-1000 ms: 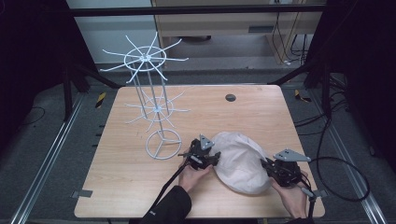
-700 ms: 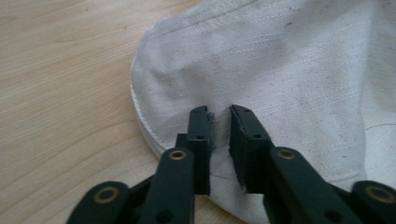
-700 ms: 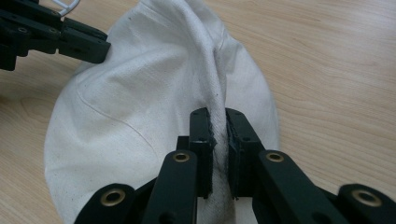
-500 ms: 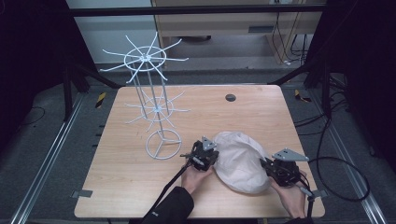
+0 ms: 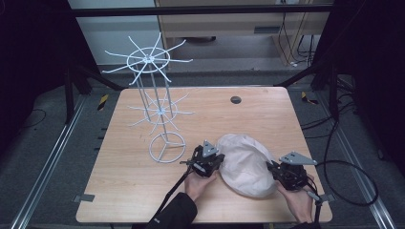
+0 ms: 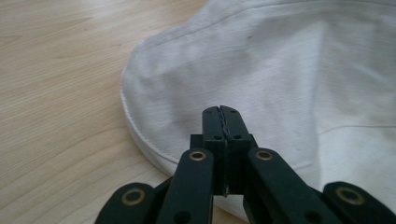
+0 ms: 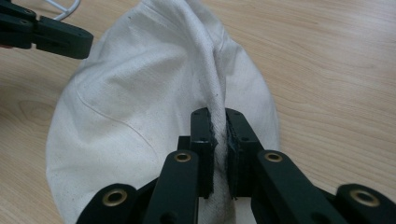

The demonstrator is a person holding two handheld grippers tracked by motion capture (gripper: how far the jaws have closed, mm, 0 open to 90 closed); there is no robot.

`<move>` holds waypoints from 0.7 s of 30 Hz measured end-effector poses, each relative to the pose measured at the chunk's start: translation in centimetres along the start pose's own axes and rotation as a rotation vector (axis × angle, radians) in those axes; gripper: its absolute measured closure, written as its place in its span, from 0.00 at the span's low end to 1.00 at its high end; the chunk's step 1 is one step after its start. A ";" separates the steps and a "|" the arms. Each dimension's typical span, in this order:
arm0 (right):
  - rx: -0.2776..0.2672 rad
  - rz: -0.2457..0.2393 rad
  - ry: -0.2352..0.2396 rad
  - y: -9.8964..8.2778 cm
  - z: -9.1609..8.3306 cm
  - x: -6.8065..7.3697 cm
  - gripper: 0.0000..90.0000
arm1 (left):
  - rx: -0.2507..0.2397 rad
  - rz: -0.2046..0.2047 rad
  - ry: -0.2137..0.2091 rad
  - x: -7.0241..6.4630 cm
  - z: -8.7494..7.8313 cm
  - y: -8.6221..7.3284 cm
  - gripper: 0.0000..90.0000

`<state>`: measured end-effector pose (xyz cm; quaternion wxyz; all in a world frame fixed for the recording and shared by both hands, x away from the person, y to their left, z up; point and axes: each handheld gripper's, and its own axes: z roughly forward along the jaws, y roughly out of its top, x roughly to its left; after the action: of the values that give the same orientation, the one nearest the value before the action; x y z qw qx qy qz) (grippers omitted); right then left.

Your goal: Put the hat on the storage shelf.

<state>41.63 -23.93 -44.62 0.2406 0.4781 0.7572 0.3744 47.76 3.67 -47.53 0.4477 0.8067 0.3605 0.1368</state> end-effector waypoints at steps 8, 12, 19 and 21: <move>0.000 -0.003 0.002 0.0 0.0 0.0 0.92 | 0.047 0.034 0.014 -1.1 0.7 -0.6 0.56; 0.003 -0.006 -0.002 -0.1 0.0 0.0 0.92 | 0.070 0.002 -0.008 -0.8 1.4 -1.1 0.52; 0.008 -0.006 -0.001 0.0 0.3 0.0 0.94 | 0.138 -0.024 -0.014 -1.1 2.2 -1.5 0.78; 0.015 -0.010 -0.006 0.0 0.4 0.2 0.94 | 0.108 -0.004 0.013 -1.3 2.4 -2.0 0.84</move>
<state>41.87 -23.60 -44.88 0.2411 0.4771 0.7617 0.3662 47.25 1.94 -50.37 0.4012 0.8282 0.3719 0.1217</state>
